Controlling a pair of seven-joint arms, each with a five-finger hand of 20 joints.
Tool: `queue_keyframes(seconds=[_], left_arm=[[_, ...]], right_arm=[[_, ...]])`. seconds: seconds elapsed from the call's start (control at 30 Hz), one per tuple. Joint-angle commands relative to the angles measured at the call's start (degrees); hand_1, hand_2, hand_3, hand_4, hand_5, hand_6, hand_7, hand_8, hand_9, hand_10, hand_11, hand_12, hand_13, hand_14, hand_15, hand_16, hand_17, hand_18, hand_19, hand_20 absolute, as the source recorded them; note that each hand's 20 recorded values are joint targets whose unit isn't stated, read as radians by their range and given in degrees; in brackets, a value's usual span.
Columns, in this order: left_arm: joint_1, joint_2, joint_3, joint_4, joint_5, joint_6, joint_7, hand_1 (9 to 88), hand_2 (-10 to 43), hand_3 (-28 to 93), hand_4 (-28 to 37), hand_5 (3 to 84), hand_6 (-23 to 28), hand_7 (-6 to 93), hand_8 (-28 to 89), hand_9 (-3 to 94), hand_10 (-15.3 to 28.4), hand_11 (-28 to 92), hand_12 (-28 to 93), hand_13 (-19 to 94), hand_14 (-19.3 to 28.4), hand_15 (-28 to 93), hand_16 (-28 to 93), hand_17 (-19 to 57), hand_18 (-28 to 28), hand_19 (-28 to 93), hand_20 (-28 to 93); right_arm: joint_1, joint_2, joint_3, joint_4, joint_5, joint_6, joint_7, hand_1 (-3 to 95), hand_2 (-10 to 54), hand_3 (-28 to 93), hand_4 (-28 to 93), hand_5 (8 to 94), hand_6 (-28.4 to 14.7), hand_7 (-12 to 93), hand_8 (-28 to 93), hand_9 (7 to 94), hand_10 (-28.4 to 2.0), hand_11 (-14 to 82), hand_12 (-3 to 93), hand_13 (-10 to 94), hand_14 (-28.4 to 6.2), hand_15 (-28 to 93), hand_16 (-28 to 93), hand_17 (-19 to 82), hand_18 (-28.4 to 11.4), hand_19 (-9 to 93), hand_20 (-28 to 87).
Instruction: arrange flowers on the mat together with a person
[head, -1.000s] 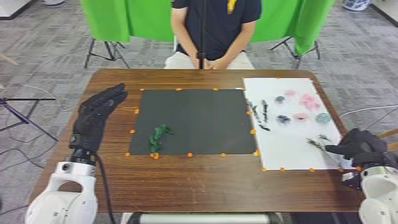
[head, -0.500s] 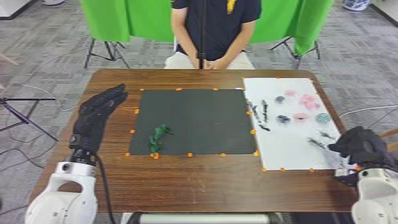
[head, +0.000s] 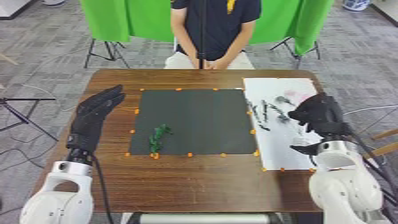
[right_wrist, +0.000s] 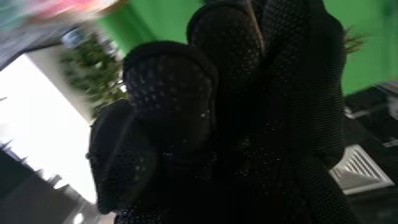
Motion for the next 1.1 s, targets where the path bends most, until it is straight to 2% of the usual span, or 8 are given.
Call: queue_keyframes(seconds=[0.03, 0.17, 0.3, 0.63, 0.9, 1.1], left_arm=[[0.9, 1.69, -0.64, 1.05, -1.01, 1.58, -0.57, 29.6, -3.3, 62, -15.9, 44.8, 4.4, 12.3, -5, 42.3, 13.0, 16, 15, 30, 15.8, 8, 6, 1.1, 9.8, 1, 13], [1.8, 1.95, -0.89, 1.03, -1.54, 3.61, 0.41, 29.6, -3.5, 62, -15.8, 44.9, 4.4, 12.4, -5, 42.4, 13.0, 16, 15, 31, 15.9, 8, 6, 1.1, 9.8, 2, 13], [2.4, 2.21, -1.30, 0.81, -1.90, 4.31, 0.44, 29.5, -3.5, 62, -16.0, 45.0, 4.4, 12.6, -5, 42.5, 13.0, 16, 15, 31, 15.8, 8, 6, 1.2, 9.8, 2, 13], [2.7, 2.87, -1.18, 0.45, -1.73, 3.93, -0.23, 29.4, -3.7, 62, -16.2, 45.1, 4.4, 12.7, -5, 42.7, 13.1, 16, 15, 31, 15.8, 8, 6, 1.3, 9.8, 2, 13], [2.4, 2.87, -0.68, 0.57, -1.48, 3.40, -0.32, 29.4, -3.6, 62, -16.2, 45.1, 4.4, 12.6, -5, 42.6, 13.0, 16, 15, 31, 15.8, 8, 6, 1.3, 9.8, 2, 13], [2.1, 2.86, -0.49, 0.73, -1.46, 2.95, -0.68, 29.4, -3.7, 62, -16.1, 45.1, 4.4, 12.6, -5, 42.5, 13.0, 16, 15, 31, 15.7, 8, 6, 1.3, 9.8, 2, 13]], right_arm=[[5.6, -11.8, -10.4, 2.1, -3.5, -4.5, -1.5, 87.2, -9.5, -28, 44, 88.1, 0.6, 19, 9, 93.7, -9.7, 34.5, 17.3, 94, -3.0, 53, 21, 72, -8.2, 93, 26], [6.3, -16.5, -12.7, 3.8, -5.1, -6.2, -1.5, 87.3, -9.5, -28, 44, 88.4, 0.4, 19, 9, 93.7, -9.5, 35.0, 17.2, 94, -3.0, 54, 21, 72, -8.2, 93, 26], [7.0, -19.4, -13.7, 5.2, -5.9, -7.5, -1.0, 87.4, -9.5, -28, 44, 88.5, 0.5, 19, 9, 93.7, -9.5, 35.4, 17.0, 94, -2.9, 54, 20, 72, -8.1, 93, 27], [8.0, -23.9, -17.2, 8.8, -8.4, -7.6, -1.3, 87.6, -9.5, -28, 44, 88.9, 0.5, 19, 9, 93.7, -9.6, 36.5, 16.6, 94, -3.0, 56, 20, 73, -8.1, 93, 29], [6.8, -24.9, -19.3, 11.6, -12.3, -5.1, -4.8, 87.5, -9.5, -28, 44, 89.1, 0.5, 19, 9, 93.7, -9.7, 36.9, 16.5, 94, -2.9, 56, 19, 73, -8.2, 93, 29], [7.0, -25.1, -20.2, 13.8, -13.3, -5.3, -4.6, 87.2, -9.5, -28, 44, 89.2, 0.6, 19, 9, 93.7, -9.7, 36.9, 16.4, 94, -2.8, 56, 19, 73, -8.3, 93, 30]])
